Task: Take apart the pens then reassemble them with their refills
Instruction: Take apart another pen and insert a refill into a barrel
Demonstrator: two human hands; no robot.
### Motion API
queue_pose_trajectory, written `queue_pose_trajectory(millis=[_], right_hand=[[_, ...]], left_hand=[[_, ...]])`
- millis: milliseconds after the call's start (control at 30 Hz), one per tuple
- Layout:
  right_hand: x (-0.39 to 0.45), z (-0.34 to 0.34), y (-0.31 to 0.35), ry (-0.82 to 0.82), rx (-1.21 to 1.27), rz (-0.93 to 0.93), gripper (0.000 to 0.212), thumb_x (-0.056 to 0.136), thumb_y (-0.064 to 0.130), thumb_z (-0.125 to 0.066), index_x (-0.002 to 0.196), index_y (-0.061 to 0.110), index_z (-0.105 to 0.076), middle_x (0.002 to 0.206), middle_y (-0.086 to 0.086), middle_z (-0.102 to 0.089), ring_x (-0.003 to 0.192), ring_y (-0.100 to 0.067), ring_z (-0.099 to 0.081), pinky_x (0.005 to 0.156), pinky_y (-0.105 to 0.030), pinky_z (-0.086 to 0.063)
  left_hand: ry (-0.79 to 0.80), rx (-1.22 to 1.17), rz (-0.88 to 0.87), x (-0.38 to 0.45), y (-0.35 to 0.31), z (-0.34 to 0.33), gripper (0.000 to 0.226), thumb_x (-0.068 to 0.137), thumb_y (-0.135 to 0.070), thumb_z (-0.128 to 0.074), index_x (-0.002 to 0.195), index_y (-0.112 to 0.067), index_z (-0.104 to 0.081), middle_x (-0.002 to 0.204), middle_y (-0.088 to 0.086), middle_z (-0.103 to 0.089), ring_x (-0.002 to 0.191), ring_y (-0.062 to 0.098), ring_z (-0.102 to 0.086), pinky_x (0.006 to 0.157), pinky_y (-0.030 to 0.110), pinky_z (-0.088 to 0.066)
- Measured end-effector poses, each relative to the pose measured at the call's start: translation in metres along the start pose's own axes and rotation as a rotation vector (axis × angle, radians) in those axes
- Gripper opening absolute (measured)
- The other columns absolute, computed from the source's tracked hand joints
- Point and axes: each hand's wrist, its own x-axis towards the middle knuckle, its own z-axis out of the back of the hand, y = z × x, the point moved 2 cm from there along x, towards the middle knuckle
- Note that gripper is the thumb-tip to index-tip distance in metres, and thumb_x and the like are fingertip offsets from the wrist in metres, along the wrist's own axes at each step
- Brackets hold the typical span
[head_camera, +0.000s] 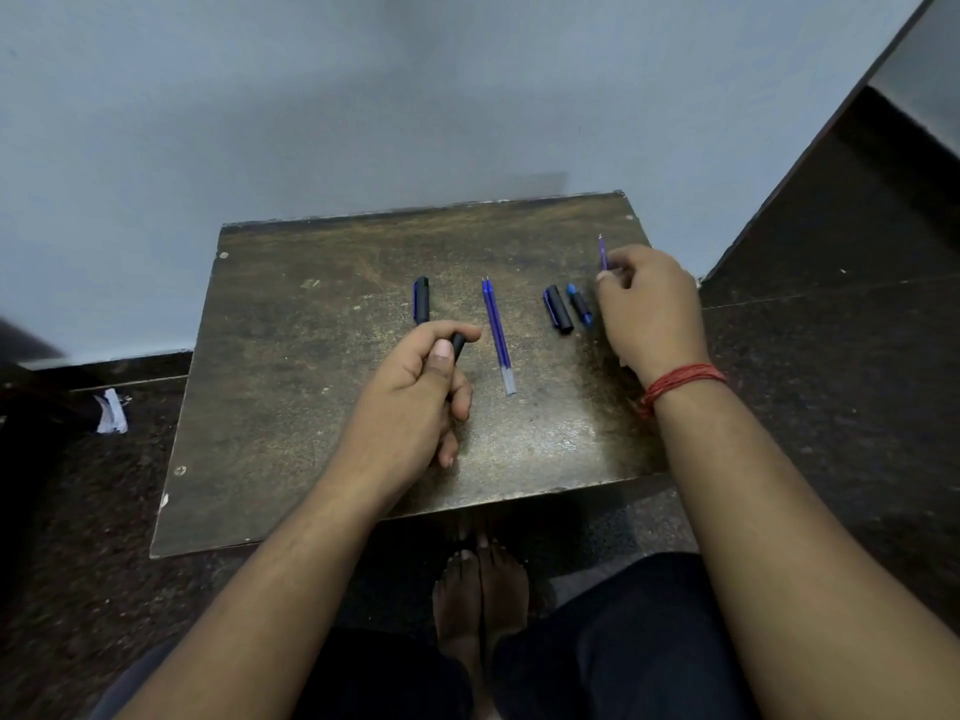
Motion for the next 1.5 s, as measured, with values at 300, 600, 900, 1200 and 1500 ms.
queue_pose_trajectory(millis=[300,600,900,1200,1500], right_hand=[[-0.004,-0.005,0.005,0.061,-0.191,0.02,0.018,0.095,0.026,-0.056,0.109,0.02,-0.066,0.108,-0.003,-0.066,0.107,-0.028,-0.058,0.09,-0.044,-0.052],[-0.003,-0.002,0.009,0.073,-0.187,-0.004,0.022,0.098,0.026,-0.051,0.113,0.02,-0.066,0.115,-0.004,-0.065,0.112,-0.027,-0.057,0.093,-0.044,-0.052],[-0.01,0.01,0.022,-0.063,-0.097,0.048,0.018,0.098,0.023,-0.052,0.109,0.016,-0.064,0.11,-0.002,-0.063,0.108,-0.025,-0.058,0.089,-0.041,-0.051],[-0.034,-0.016,0.059,0.145,-0.244,0.299,0.009,0.095,0.029,-0.058,0.093,0.022,-0.064,0.093,0.008,-0.054,0.107,-0.02,-0.052,0.082,-0.031,-0.041],[-0.041,-0.029,0.065,0.21,-0.317,0.337,0.01,0.093,0.026,-0.06,0.096,0.018,-0.064,0.102,-0.001,-0.064,0.107,-0.026,-0.054,0.086,-0.035,-0.042]], left_hand=[[0.003,-0.008,-0.003,-0.001,-0.001,0.0,0.028,0.108,-0.021,-0.034,0.116,-0.024,-0.061,0.06,0.001,-0.049,0.037,0.008,-0.033,0.042,0.026,-0.038],[-0.002,0.014,0.003,-0.002,-0.002,0.0,0.028,0.107,-0.023,-0.035,0.115,-0.027,-0.062,0.06,-0.001,-0.051,0.04,0.01,-0.036,0.042,0.026,-0.039],[-0.049,-0.082,0.054,-0.003,-0.003,0.001,0.027,0.108,-0.026,-0.035,0.106,-0.008,-0.054,0.059,-0.003,-0.054,0.036,0.008,-0.035,0.042,0.025,-0.036],[-0.101,-0.445,0.124,0.001,-0.005,0.007,0.023,0.106,-0.019,-0.037,0.1,-0.006,-0.055,0.058,0.002,-0.048,0.033,0.006,-0.025,0.035,0.02,-0.031],[-0.099,-0.446,0.13,0.001,-0.005,0.007,0.024,0.106,-0.02,-0.037,0.103,-0.006,-0.056,0.057,0.001,-0.049,0.034,0.006,-0.026,0.036,0.02,-0.032]])
